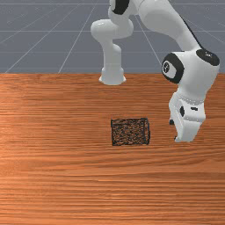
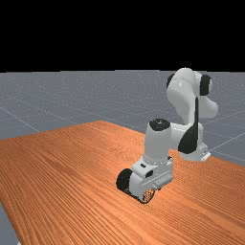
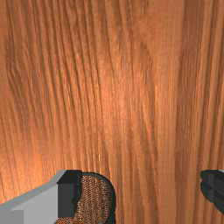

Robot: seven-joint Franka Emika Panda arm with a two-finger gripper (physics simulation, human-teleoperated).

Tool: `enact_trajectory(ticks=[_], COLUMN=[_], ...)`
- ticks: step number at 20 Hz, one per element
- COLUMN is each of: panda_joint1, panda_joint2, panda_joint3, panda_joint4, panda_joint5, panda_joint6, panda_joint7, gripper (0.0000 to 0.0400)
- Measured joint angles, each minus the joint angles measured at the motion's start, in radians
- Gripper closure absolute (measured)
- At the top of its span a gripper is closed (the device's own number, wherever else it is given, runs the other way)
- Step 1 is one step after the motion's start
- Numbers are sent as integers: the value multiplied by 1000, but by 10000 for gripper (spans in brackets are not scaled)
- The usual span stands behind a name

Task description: Rotate the holder till the hole upward

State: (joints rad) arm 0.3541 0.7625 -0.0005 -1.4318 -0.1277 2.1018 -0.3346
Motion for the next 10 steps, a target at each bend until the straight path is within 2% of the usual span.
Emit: enact_trajectory(ticks=[1,2,3,6,10], panda_joint1=[45,65,-8,84,151], panda_joint2=[72,99,-6,87,202], panda_joint3=[-31,-33,62,32,-22], panda_joint4=[135,185,-21,152,265], panda_joint5=[-42,-47,73,17,-57], panda_joint6=[-110,-136,76,-45,-114], panda_joint7=[29,47,-17,75,137], gripper=[0,0,0,0,0])
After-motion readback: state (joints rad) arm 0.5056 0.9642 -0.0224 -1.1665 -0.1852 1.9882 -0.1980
